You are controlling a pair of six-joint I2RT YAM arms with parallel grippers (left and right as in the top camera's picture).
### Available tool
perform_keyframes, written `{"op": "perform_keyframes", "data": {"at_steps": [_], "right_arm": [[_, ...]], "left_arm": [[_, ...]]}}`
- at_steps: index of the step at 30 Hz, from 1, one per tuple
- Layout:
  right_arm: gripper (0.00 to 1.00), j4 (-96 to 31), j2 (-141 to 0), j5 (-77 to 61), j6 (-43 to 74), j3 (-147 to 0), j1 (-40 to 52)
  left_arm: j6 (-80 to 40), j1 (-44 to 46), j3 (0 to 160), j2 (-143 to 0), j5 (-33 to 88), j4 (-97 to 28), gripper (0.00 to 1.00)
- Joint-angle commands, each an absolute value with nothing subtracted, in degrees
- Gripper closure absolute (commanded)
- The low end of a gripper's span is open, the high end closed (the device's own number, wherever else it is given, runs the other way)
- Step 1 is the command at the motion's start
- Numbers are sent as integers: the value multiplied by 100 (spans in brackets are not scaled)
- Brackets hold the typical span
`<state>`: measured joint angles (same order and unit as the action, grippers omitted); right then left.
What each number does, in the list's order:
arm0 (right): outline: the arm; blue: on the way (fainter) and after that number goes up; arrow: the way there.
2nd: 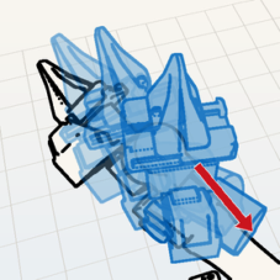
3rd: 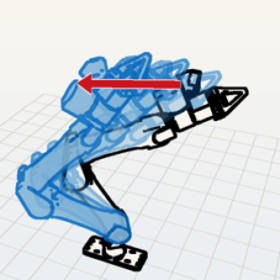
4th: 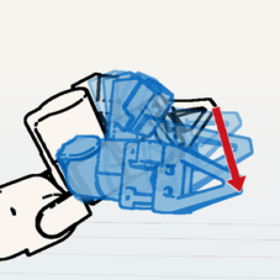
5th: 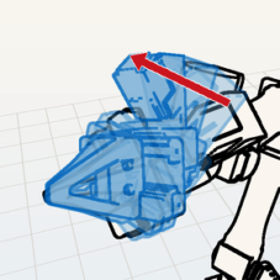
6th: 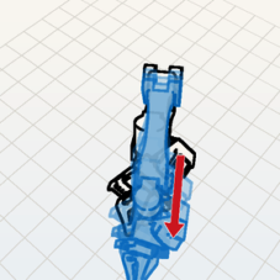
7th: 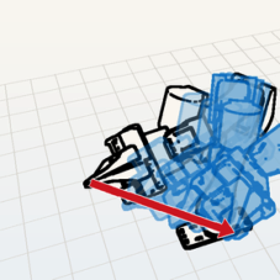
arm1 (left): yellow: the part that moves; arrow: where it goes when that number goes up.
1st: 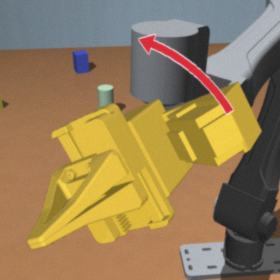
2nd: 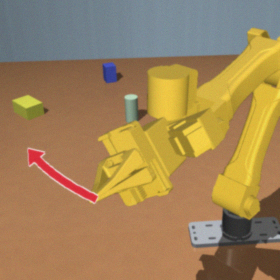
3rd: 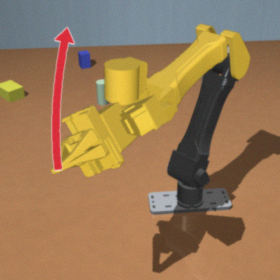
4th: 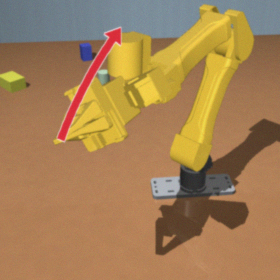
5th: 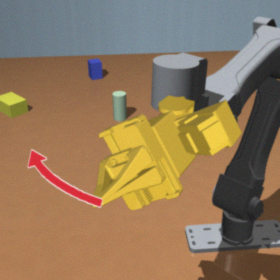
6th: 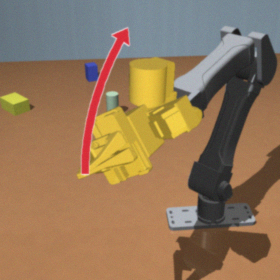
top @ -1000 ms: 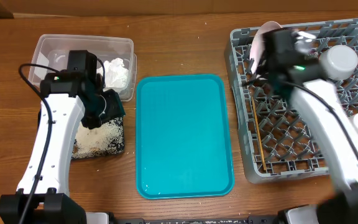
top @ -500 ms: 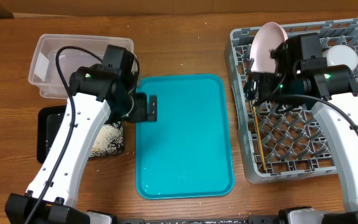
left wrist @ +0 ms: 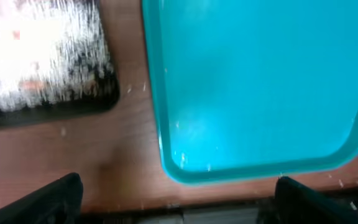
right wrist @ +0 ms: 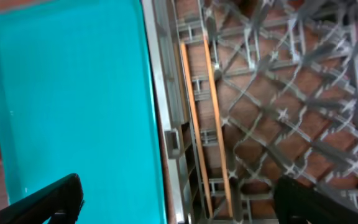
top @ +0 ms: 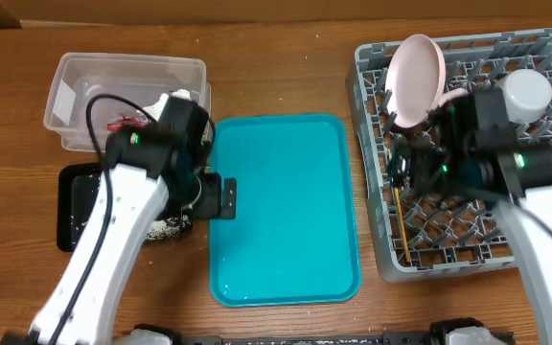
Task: Sort waste into correct bins and load items into the dishwasher
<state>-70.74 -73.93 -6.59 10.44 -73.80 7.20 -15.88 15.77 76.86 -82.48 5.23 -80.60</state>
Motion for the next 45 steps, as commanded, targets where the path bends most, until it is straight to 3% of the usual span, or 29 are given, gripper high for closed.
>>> {"op": "perform_keyframes", "data": {"at_steps": [1, 8, 14, 34, 45], "right_arm": [[0, -6514, -6176, -602, 956, -6641, 701], [0, -5712, -4097, -368, 917, -5408, 701], [0, -5754, -3614, -392, 917, -5347, 701], [0, -5754, -3516, -390, 915, -5330, 705], [0, -5478, -1957, -364, 915, -4676, 705]], "left_arm": [[-1621, 1780, 6987, -7113, 38, -7550, 0], [-1868, 1986, 5800, -4724, -412, -6407, 0], [-1865, 1986, 5664, -3848, -408, -6110, 0], [-1865, 1986, 5662, -3787, -403, -6324, 0], [-1865, 1986, 5662, -3787, -403, -6324, 0]]}}
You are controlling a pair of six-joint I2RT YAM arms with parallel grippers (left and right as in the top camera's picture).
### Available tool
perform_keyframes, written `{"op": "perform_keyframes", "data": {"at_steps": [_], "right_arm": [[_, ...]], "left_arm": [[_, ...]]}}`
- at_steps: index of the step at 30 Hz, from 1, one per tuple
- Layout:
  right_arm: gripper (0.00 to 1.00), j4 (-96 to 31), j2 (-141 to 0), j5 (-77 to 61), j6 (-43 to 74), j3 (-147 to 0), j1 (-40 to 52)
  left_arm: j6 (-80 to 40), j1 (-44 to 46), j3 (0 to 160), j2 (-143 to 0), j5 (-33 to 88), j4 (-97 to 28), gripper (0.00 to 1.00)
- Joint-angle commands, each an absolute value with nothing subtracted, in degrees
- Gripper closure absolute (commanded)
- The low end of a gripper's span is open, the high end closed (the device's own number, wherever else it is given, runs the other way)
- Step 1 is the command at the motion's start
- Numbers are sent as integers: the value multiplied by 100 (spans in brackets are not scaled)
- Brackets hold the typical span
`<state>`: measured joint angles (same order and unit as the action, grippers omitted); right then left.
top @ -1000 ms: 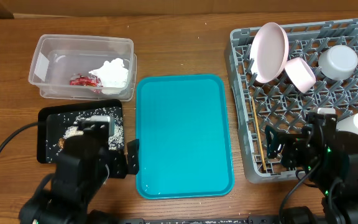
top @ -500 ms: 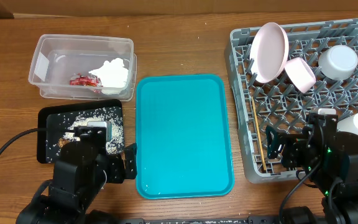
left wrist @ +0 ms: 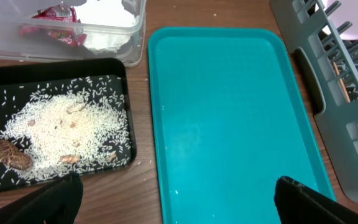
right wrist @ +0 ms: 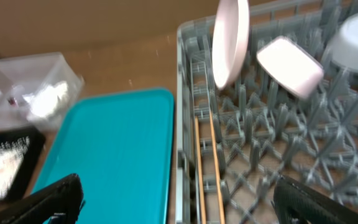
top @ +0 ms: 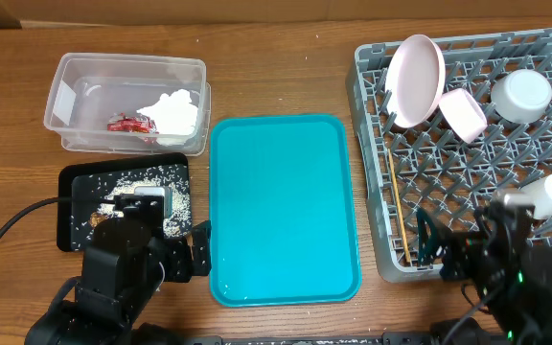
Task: Sort waste into correct bins and load items into the dishwasher
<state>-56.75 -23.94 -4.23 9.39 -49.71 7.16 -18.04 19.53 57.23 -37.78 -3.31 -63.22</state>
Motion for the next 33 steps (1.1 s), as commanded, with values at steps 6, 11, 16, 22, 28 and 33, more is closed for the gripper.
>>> {"op": "perform_keyframes", "data": {"at_steps": [6, 11, 16, 22, 28, 33], "right_arm": [[0, -4392, -751, -248, 915, -3354, 701], [0, -2995, -84, -244, 915, -2106, 701], [0, -1328, -16, -242, 915, -1061, 701], [0, 366, -16, 132, 915, -158, 701], [0, -174, -16, 143, 917, -47, 701], [0, -478, -19, 126, 917, -47, 701]], "left_arm": [[-1865, 1986, 5662, -3787, -403, -6324, 0], [-1865, 1986, 5662, -3787, -403, -6324, 0], [-1865, 1986, 5662, -3787, -403, -6324, 0], [-1865, 1986, 5662, -3787, -403, -6324, 0], [-1865, 1986, 5662, -3787, -403, -6324, 0], [-1865, 1986, 5662, -3787, -403, -6324, 0]]}}
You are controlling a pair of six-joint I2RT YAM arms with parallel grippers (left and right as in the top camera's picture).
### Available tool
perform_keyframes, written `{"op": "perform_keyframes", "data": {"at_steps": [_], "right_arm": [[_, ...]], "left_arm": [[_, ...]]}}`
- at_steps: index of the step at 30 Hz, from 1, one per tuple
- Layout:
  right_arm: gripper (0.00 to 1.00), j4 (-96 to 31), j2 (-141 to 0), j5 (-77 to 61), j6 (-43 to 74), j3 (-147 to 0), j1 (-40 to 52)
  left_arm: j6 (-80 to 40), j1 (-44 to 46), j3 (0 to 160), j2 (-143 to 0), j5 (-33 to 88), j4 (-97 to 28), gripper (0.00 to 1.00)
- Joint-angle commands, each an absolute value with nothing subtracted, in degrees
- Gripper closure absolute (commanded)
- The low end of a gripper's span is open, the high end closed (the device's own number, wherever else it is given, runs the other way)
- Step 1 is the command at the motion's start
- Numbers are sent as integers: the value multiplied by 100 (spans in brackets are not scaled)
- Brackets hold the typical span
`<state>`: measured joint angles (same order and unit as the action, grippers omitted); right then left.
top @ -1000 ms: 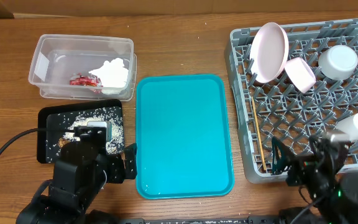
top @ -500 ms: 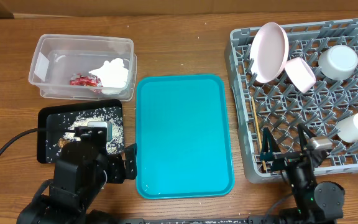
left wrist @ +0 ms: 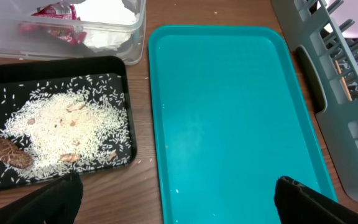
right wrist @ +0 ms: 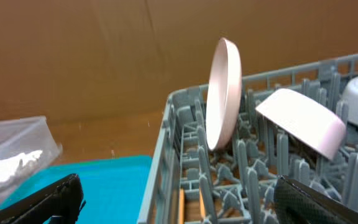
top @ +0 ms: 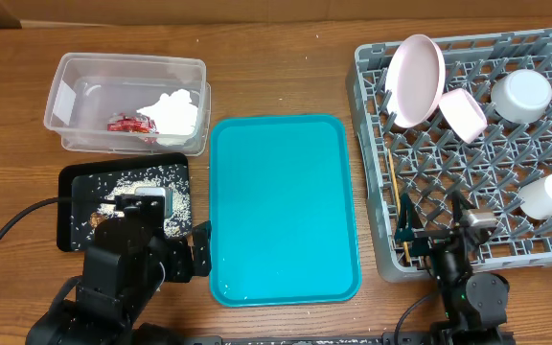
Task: Sort waste into correct bins and load items into the dishwasher
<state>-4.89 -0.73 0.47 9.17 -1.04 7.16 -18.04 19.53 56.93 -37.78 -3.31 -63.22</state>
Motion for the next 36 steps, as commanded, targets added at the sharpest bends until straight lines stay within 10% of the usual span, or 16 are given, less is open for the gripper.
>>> {"op": "perform_keyframes", "data": {"at_steps": [1, 36], "right_arm": [[0, -469, -16, 126, 917, -47, 701], [0, -469, -16, 126, 915, -47, 701]], "left_arm": [[-1865, 1986, 5662, -3787, -403, -6324, 0], [-1024, 1271, 4685, -2902, -578, -5544, 0]]}}
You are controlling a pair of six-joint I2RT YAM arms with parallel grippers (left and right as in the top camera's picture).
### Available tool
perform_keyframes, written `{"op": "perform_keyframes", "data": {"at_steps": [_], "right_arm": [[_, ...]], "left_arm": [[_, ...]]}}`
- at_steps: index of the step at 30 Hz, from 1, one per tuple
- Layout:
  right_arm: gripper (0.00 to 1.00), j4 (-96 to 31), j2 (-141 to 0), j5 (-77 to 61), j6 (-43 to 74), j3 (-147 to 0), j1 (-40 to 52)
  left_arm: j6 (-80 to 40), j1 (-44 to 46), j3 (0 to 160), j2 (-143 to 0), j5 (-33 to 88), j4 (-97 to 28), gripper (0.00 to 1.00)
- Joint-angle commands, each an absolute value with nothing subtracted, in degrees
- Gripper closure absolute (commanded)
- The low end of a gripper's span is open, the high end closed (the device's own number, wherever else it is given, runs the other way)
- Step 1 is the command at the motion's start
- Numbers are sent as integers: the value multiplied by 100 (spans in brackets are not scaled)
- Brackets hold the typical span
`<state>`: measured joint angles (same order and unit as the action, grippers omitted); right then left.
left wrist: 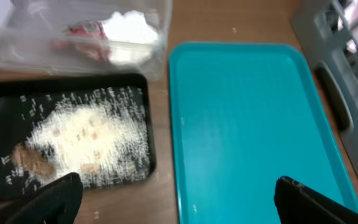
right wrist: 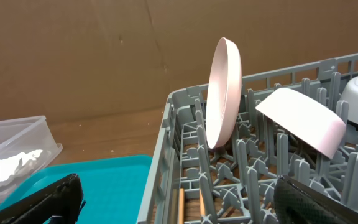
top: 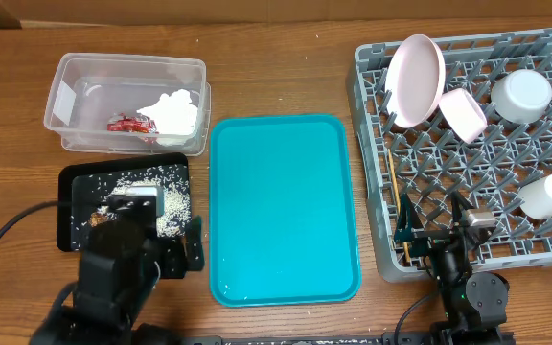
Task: Sort waste into correct bins and load items into the dishwasher
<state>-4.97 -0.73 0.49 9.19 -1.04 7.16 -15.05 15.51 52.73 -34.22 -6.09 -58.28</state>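
Observation:
The teal tray (top: 281, 201) lies bare in the middle, also in the left wrist view (left wrist: 247, 118). Left of it a black tray (top: 65, 216) holds rice and brown scraps (left wrist: 86, 134). Behind that, a clear bin (top: 75, 77) holds white tissue and a red wrapper (left wrist: 79, 31). The grey dish rack (top: 367, 172) on the right carries a pink plate (right wrist: 224, 93), a pink bowl (right wrist: 300, 121), a white bowl (top: 522, 94), a white cup (top: 546, 193) and chopsticks (top: 393, 206). My left gripper (top: 192, 249) is open and empty at the teal tray's front left. My right gripper (top: 432, 222) is open and empty at the rack's front.
Wooden table (top: 276, 67) all round. Loose rice grains lie scattered on the wood near the black tray. A brown cardboard wall (right wrist: 104, 50) stands behind the table. The left arm's black cable loops at the front left.
My left arm has shifted slightly to the left and its wrist view is blurred, with the black tray and bin further into frame. The right arm has not moved.
At first my left gripper hung low over the teal tray's left edge and my right one over the rack beside the chopsticks, both open and empty. Then both arms were back at the table's front edge. The right wrist then sat lower, looking along the rack.

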Motion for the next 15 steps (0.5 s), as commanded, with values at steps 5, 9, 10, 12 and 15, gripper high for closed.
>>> {"op": "perform_keyframes", "data": {"at_steps": [5, 9, 10, 12, 15], "right_arm": [[0, -469, -19, 126, 917, -47, 701], [0, -469, -19, 126, 917, -47, 701], [0, -469, -16, 126, 917, -47, 701], [0, -469, -19, 126, 917, -47, 701], [0, -469, -19, 126, 917, -47, 701]], "left_arm": [[-832, 1007, 2971, -1653, -287, -4250, 0], [-836, 1009, 1697, -707, -268, -3186, 0], [-834, 1009, 1398, -486, -217, -2886, 0], [-834, 1004, 958, -185, -97, -2375, 0], [-825, 1004, 469, -30, 21, -1525, 0]]}}
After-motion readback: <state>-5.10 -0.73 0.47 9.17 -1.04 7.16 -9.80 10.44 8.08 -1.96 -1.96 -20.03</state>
